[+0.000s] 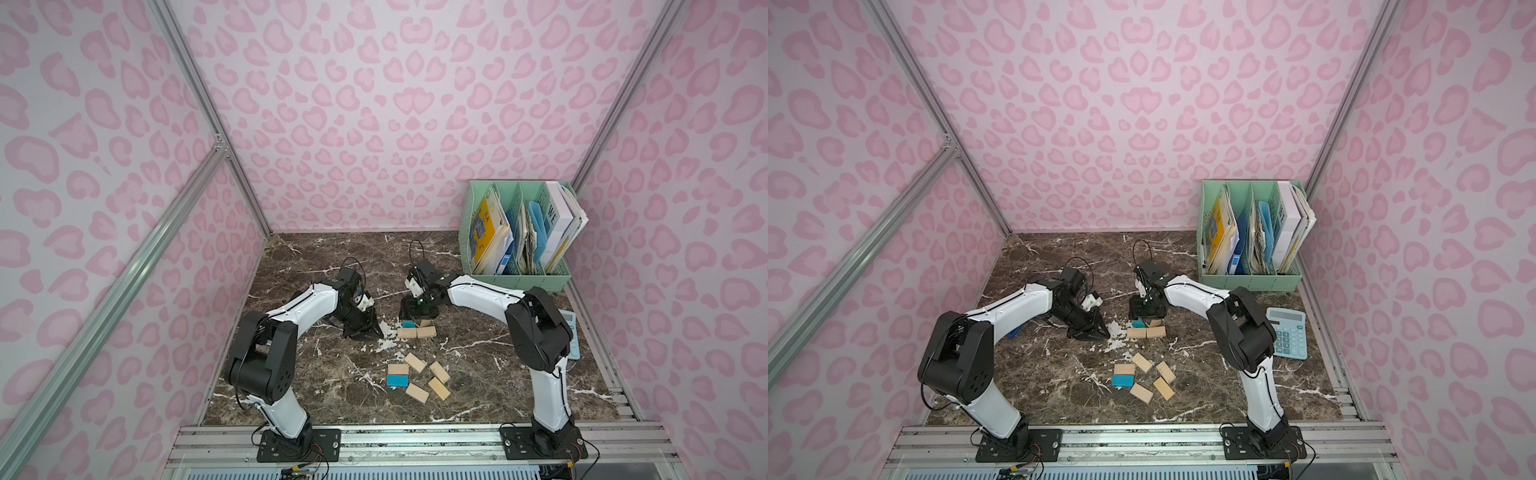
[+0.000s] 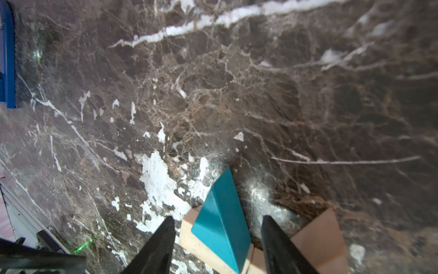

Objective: Assemble a carrot with building blocks
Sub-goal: Adjust the building block at the center of the board.

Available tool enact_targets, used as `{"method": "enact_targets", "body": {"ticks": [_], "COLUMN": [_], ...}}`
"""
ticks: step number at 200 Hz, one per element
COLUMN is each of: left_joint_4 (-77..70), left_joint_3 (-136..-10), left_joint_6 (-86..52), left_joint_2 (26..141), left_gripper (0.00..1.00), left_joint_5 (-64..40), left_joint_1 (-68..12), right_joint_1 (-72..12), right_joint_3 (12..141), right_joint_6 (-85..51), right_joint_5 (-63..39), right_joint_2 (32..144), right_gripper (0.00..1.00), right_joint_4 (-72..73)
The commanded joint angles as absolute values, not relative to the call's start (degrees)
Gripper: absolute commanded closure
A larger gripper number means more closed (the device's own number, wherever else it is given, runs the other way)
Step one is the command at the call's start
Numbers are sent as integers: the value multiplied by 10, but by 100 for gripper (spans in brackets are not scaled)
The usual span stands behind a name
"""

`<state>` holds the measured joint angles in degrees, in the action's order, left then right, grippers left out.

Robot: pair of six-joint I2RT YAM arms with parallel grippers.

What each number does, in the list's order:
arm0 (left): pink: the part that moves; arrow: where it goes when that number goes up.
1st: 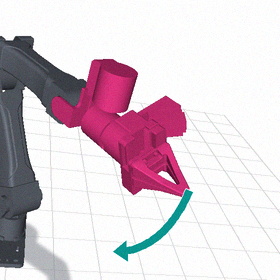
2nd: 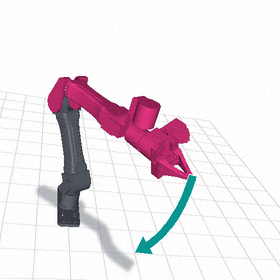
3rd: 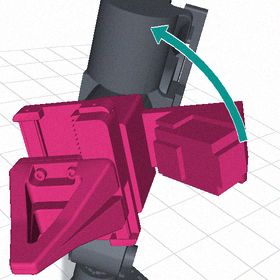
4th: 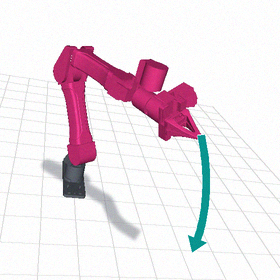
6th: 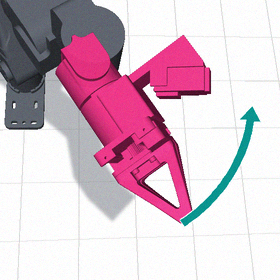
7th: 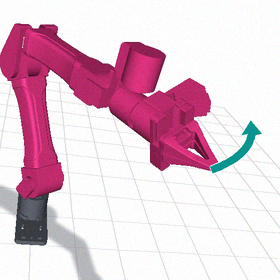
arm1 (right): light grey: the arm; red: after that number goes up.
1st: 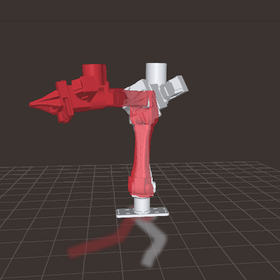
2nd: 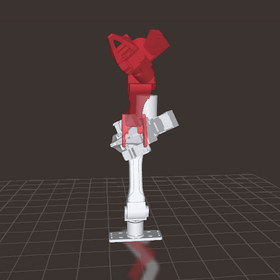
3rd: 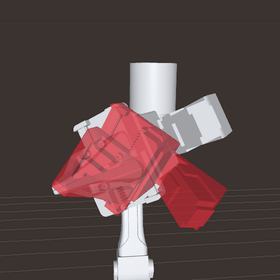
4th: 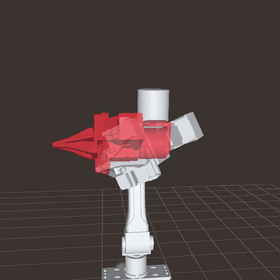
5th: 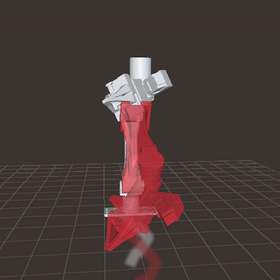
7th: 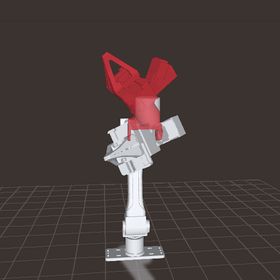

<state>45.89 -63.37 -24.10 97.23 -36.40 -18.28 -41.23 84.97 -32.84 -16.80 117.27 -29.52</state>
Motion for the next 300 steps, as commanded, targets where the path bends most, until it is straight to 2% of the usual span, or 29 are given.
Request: {"method": "enact_targets", "body": {"ticks": [1, 178, 264, 300], "left_joint_4": [464, 464, 468, 470], "left_joint_3": [-634, -637, -646, -645], "left_joint_6": [-236, -236, -232, -230], "left_joint_2": [973, 979, 988, 986], "left_gripper": [73, 73, 73, 73], "left_joint_5": [-368, -370, -372, -371], "left_joint_1": [-182, -182, -182, -183], "right_joint_1": [-410, -373, -370, -370], "right_joint_3": [859, 848, 844, 850], "right_joint_6": [-328, -313, -312, -314], "right_joint_5": [-173, -155, -151, -136], "right_joint_2": [1166, 1168, 1149, 1105], "right_gripper": [40, 39, 39, 38], "right_joint_4": [-278, -300, -294, -297]}}
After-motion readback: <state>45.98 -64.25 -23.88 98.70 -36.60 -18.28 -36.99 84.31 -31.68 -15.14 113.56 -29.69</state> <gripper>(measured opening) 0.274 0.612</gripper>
